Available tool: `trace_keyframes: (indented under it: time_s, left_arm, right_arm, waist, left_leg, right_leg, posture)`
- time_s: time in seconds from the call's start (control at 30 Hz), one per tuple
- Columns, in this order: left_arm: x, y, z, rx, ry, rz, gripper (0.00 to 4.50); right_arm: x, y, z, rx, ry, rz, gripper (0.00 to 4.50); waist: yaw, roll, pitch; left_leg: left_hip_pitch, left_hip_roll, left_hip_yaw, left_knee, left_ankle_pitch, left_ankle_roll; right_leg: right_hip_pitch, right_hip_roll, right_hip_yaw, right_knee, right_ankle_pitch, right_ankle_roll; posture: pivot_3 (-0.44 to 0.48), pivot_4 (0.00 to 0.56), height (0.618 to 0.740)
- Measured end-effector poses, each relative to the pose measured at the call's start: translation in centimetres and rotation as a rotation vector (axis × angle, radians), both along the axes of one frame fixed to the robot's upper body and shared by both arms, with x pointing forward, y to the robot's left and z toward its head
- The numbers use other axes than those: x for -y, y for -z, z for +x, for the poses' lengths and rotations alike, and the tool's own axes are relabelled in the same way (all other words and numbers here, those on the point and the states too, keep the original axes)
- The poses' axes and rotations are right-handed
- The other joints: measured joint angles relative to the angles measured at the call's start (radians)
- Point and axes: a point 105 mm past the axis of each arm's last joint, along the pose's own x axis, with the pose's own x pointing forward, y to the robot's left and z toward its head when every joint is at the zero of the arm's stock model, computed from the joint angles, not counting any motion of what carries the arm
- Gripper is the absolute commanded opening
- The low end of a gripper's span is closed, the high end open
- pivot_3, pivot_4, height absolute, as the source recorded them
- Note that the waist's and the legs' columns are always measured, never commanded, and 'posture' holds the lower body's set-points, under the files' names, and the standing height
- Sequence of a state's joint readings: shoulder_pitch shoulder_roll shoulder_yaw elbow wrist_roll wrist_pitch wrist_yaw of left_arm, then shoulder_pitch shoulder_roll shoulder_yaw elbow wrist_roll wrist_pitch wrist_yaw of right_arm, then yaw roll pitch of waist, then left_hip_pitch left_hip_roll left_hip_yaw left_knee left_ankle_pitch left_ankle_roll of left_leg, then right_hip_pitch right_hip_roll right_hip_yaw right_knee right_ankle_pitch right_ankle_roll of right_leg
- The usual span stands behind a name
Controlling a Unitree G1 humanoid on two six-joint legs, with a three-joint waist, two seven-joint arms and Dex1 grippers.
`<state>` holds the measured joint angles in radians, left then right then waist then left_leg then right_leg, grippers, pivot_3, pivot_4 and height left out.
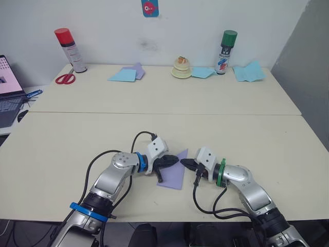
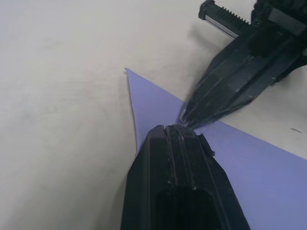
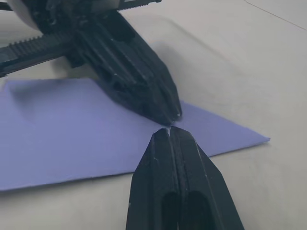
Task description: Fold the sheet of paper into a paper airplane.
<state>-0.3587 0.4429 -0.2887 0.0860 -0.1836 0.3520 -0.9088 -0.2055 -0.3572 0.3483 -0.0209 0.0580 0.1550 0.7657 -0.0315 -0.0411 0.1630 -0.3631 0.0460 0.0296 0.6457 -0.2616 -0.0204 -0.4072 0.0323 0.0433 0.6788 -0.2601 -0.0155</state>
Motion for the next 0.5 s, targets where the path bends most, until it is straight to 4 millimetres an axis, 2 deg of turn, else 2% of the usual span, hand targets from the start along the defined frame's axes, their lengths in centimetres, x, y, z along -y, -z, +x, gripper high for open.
trace_keyframes:
  time_s: [0.27,0.5]
  left_arm:
    - [-0.1,0.1,-0.1,-0.012,-0.009,-0.008,0.02]
    - [-0.1,0.2,-0.2,-0.014,-0.011,-0.011,0.02]
  right_arm:
    - [-0.4,0.4,-2.1,-0.003,-0.103,-0.025,0.0]
    - [-0.7,0.8,-4.8,-0.03,-0.191,-0.039,0.0]
  waist:
    - [-0.001,0.0,-0.001]
    - [-0.001,0.0,-0.002]
  left_leg:
    - [0.001,0.0,0.0,-0.001,0.0,0.0]
    - [0.001,0.0,0.0,-0.002,0.0,0.0]
  right_leg:
    - [0.0,0.0,0.0,0.0,-0.001,-0.001]
    - [0.0,0.0,-0.001,0.0,-0.002,-0.003]
  posture:
    - [0.0,0.15,0.725]
    - [0.0,0.15,0.725]
